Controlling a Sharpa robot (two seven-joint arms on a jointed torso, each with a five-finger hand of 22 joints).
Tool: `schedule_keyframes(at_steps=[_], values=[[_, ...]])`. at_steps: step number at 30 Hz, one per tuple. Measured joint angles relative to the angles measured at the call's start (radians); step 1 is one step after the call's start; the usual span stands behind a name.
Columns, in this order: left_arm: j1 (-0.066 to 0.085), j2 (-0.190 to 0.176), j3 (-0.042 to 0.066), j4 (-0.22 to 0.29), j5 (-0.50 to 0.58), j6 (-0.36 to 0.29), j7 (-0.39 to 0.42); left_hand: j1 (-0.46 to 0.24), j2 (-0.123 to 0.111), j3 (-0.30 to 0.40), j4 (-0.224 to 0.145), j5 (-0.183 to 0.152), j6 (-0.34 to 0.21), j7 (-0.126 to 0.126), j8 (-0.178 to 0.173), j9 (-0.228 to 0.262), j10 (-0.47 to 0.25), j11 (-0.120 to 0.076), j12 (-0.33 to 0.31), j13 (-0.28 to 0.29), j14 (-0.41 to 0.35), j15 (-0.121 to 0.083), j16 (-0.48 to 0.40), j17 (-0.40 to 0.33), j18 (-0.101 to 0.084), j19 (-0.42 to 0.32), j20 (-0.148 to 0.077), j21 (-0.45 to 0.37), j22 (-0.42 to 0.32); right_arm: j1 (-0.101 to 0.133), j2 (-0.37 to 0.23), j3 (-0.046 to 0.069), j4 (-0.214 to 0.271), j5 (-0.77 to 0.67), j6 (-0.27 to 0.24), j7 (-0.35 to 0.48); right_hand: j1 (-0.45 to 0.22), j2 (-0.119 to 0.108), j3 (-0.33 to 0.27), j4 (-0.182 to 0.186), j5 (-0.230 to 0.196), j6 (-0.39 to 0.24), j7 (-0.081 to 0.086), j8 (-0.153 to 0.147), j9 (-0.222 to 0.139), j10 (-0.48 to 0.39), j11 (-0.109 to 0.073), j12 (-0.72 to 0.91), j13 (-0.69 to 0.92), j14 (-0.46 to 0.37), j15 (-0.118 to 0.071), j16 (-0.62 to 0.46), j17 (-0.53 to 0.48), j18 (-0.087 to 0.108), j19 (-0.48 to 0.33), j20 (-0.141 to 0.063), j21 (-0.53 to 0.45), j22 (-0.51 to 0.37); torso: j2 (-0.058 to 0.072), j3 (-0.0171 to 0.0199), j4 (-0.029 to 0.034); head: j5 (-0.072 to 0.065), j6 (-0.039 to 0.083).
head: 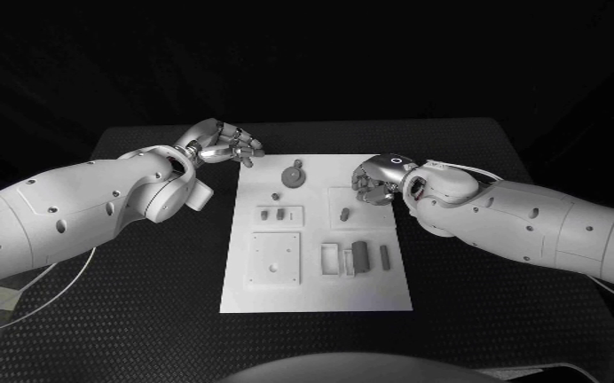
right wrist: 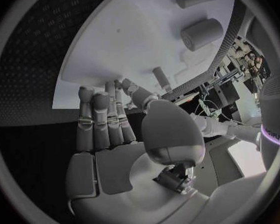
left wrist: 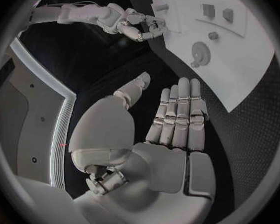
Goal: Assemble the parts on the task board
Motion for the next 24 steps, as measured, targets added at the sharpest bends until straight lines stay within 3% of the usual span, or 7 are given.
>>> schedule_keyframes(at_steps=[3,6,9,10,12,13,24], values=[[0.0,0.0,0.0,0.0,-0.002,0.0,-0.001,0.0,0.0,0.0,0.0,0.0,0.0,0.0,0.0,0.0,0.0,0.0,0.0,0.0,0.0,0.0,0.0,0.001,0.0,0.0,0.0,0.0,0.0,-0.001,0.0,0.0,0.0,-0.005,0.0,-0.001,0.009,-0.009,0.0,0.0,0.0,0.002,-0.002,0.0,0.002,0.0,0.0,0.0,0.0,0.0,0.0,-0.001,0.001,0.0,0.0,0.0,-0.002,0.0,0.0,-0.0001,0.0004,0.0,-0.001],[0.0,-0.001,0.0,0.0,-0.003,0.0,-0.001,0.0,0.0,0.0,0.0,0.0,0.0,0.0,0.0,0.0,0.0,0.0,0.0,0.0,0.0,0.0,0.0,0.002,0.0,0.0,0.0,0.0,-0.001,-0.001,0.0,0.0,0.001,-0.011,-0.001,-0.002,0.012,-0.008,0.012,0.0,0.122,0.011,-0.008,0.006,0.008,0.0,0.0,0.0,0.0,-0.002,0.002,-0.001,0.004,0.0,0.0,0.0,-0.005,0.0,0.0,-0.0004,0.0005,0.0,-0.003],[0.0,-0.001,0.0,-0.001,-0.005,0.0,-0.002,0.0,0.0,0.0,0.0,0.0,0.0,0.0,0.0,-0.001,0.0,0.0,0.0,-0.001,0.004,0.004,0.0,0.004,0.0,0.0,0.0,0.0,-0.001,-0.002,0.0,0.0,0.002,-0.019,-0.003,-0.003,0.032,0.0,0.018,-0.004,0.155,0.025,-0.014,0.013,0.016,0.004,-0.004,-0.007,0.0,-0.004,0.0,-0.001,0.005,0.0,0.0,0.0,-0.006,0.0,0.0,-0.0004,0.0005,0.0,-0.005],[0.0,-0.002,0.0,-0.001,-0.006,0.0,-0.002,0.0,0.0,0.0,0.0,0.0,0.0,0.0,0.0,-0.001,0.0,0.0,0.0,-0.001,0.004,0.004,0.0,0.005,0.0,0.0,0.0,0.0,-0.001,-0.002,0.0,0.0,0.002,-0.021,-0.003,-0.003,0.037,0.0,0.023,-0.003,0.155,0.027,-0.015,0.015,0.018,0.008,-0.008,-0.007,0.0,-0.006,-0.001,-0.001,0.005,0.0,0.0,0.0,-0.006,0.0,0.0,-0.0005,0.0005,-0.001,-0.005],[0.0,-0.002,0.0,-0.001,-0.008,0.001,-0.003,0.0,0.0,0.0,0.0,0.0,0.0,0.0,0.0,-0.001,0.0,0.0,0.0,-0.001,0.004,0.004,0.0,0.007,0.0,0.0,0.0,0.0,-0.001,-0.002,0.0,0.0,0.003,-0.025,-0.004,-0.003,0.061,-0.021,0.101,0.014,0.078,0.042,-0.017,0.015,0.025,0.024,-0.012,-0.01,0.0,-0.001,-0.006,-0.006,0.005,0.0,0.0,0.001,-0.006,0.0,0.0,-0.0006,0.0005,-0.001,-0.005],[0.0,-0.002,0.0,-0.001,-0.008,0.001,-0.003,0.0,0.0,0.0,0.0,0.0,0.0,0.0,0.0,-0.001,0.0,0.0,0.0,-0.001,0.004,0.004,0.0,0.008,0.0,0.0,0.0,0.0,-0.001,-0.002,0.0,0.0,0.003,-0.027,-0.004,-0.003,0.062,-0.022,0.128,0.016,0.065,0.047,-0.017,0.015,0.026,0.029,-0.011,-0.012,0.0,0.001,-0.008,-0.008,0.005,0.0,0.004,0.004,-0.006,0.0,0.0,-0.0006,0.0005,-0.001,-0.005],[0.0,-0.002,0.0,-0.002,-0.016,0.0,-0.005,0.004,0.004,0.0,0.0,0.0,0.0,0.0,0.004,-0.002,0.0,0.0,-0.004,-0.002,0.015,0.0,-0.004,0.021,-0.006,0.004,-0.004,0.005,-0.002,-0.004,0.001,0.0,0.003,-0.048,-0.009,-0.005,0.052,-0.017,0.176,0.007,0.058,0.081,-0.033,0.029,0.041,0.067,-0.028,0.003,0.012,0.022,-0.025,-0.008,0.004,0.0,0.025,-0.007,0.002,0.0,0.0,-0.0008,0.0007,-0.004,-0.007]])
